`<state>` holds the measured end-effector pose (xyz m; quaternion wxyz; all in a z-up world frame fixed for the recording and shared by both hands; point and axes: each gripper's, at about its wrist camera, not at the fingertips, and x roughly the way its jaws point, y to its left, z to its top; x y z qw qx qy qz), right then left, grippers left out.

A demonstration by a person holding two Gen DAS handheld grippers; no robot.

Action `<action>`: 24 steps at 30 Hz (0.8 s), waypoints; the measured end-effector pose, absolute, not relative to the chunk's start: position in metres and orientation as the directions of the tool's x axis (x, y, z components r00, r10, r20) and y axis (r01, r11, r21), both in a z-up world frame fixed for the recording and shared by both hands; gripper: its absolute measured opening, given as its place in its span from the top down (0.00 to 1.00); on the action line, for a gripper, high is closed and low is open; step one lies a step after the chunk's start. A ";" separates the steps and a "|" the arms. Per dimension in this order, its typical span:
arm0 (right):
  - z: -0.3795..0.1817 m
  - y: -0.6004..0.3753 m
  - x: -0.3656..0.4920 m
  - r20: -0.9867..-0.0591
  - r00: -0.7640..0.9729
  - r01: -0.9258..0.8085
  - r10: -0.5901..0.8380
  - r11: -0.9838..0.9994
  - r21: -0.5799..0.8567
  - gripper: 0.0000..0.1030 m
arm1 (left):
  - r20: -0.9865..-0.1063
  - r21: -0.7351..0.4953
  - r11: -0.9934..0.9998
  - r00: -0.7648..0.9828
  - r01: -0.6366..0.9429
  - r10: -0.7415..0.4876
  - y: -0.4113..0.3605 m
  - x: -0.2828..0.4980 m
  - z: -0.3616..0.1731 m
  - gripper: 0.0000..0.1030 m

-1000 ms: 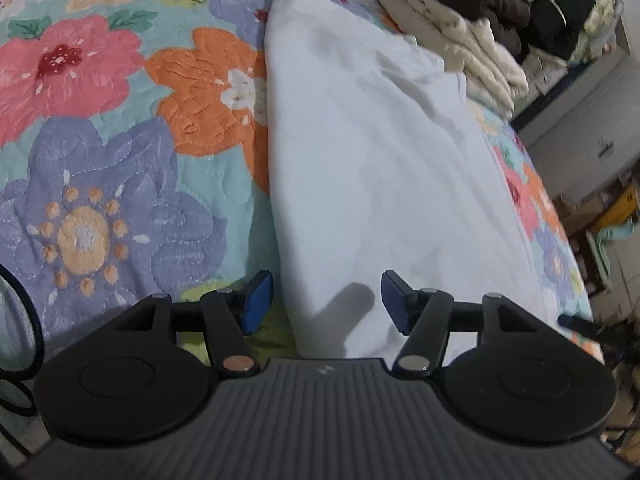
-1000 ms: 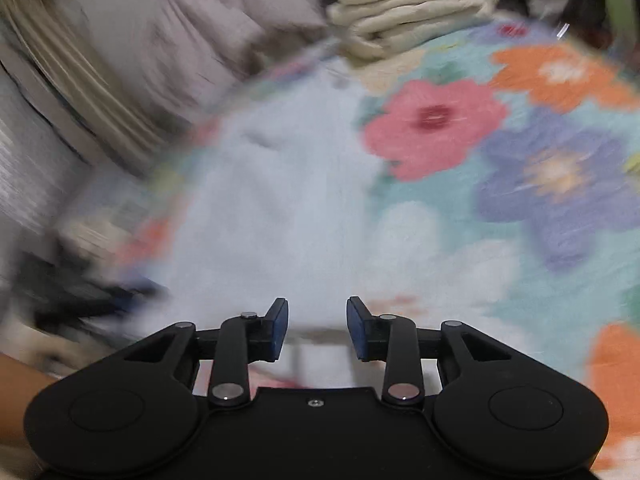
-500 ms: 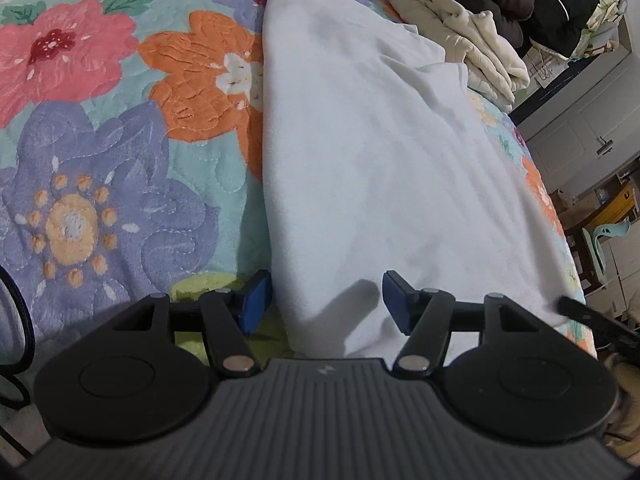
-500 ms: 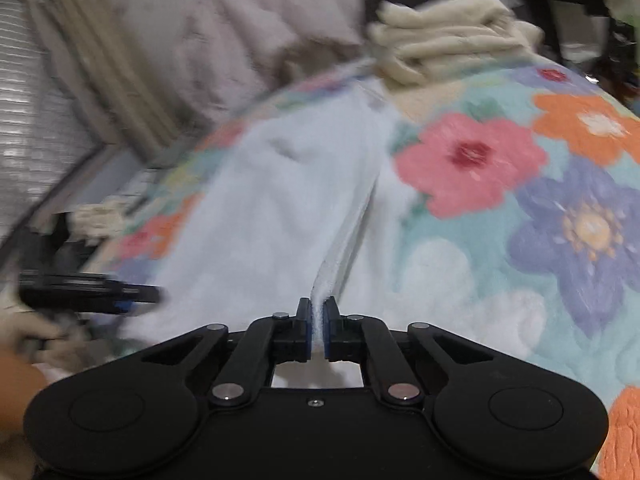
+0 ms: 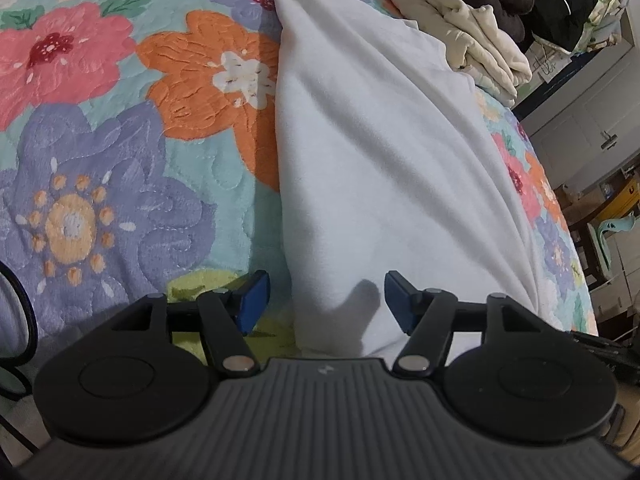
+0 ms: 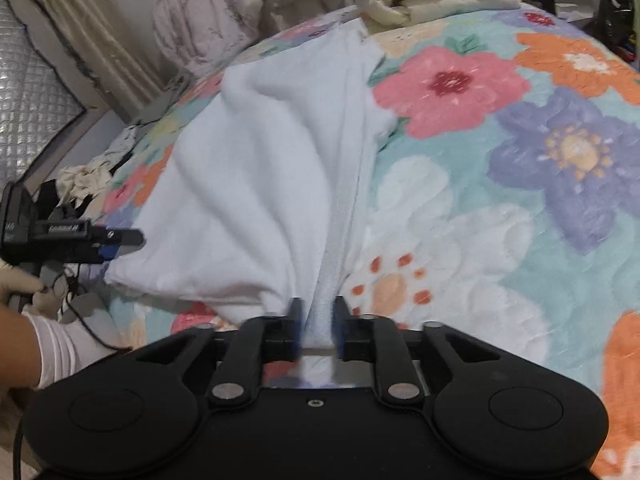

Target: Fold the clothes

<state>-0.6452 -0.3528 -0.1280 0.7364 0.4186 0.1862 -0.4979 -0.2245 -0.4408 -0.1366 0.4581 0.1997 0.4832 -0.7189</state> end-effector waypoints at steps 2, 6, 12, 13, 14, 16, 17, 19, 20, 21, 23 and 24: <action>-0.127 -0.352 -0.657 -0.675 0.430 0.877 -0.599 0.101 0.469 0.59 | -0.722 -0.529 -0.103 -0.511 0.842 -0.467 -0.442 -0.224 -0.138 0.24; -0.140 -0.354 -0.674 -0.621 0.469 0.799 -0.628 0.002 0.601 0.57 | -0.724 -0.524 -0.112 -0.511 0.844 -0.464 -0.443 -0.221 -0.138 0.41; -0.145 -0.368 -0.659 -0.642 0.451 0.813 -0.620 -0.011 0.582 0.54 | -0.753 -0.454 -0.168 -0.478 0.875 -0.451 -0.443 -0.216 -0.134 0.95; -0.144 -0.368 -0.658 -0.640 0.454 0.813 -0.620 -0.007 0.583 0.53 | -0.758 -0.442 -0.178 -0.472 0.879 -0.450 -0.443 -0.215 -0.133 0.95; -0.143 -0.369 -0.657 -0.645 0.455 0.815 -0.615 -0.004 0.579 0.52 | -0.763 -0.430 -0.187 -0.466 0.883 -0.448 -0.443 -0.214 -0.133 0.95; -0.145 -0.368 -0.655 -0.670 0.450 0.830 -0.591 -0.001 0.558 0.52 | -0.772 -0.406 -0.206 -0.455 0.890 -0.445 -0.443 -0.212 -0.131 0.95; -0.148 -0.366 -0.655 -0.677 0.451 0.831 -0.582 -0.003 0.556 0.52 | -0.776 -0.394 -0.216 -0.449 0.894 -0.443 -0.443 -0.211 -0.131 0.95; -0.153 -0.361 -0.655 -0.688 0.456 0.832 -0.565 -0.005 0.555 0.52 | -0.785 -0.369 -0.234 -0.436 0.899 -0.440 -0.442 -0.209 -0.129 0.96; -0.154 -0.356 -0.655 -0.685 0.468 0.824 -0.559 -0.006 0.567 0.52 | -0.789 -0.356 -0.244 -0.430 0.902 -0.439 -0.442 -0.208 -0.128 0.96; -0.154 -0.352 -0.655 -0.681 0.479 0.816 -0.554 -0.005 0.578 0.52 | -0.793 -0.344 -0.253 -0.424 0.904 -0.438 -0.442 -0.208 -0.128 0.95; -0.155 -0.345 -0.658 -0.667 0.510 0.789 -0.543 -0.012 0.614 0.52 | -0.796 -0.342 -0.256 -0.424 0.904 -0.433 -0.443 -0.208 -0.128 0.93; -0.158 -0.342 -0.660 -0.653 0.531 0.766 -0.540 -0.023 0.642 0.52 | -0.794 -0.354 -0.249 -0.430 0.901 -0.429 -0.443 -0.209 -0.130 0.90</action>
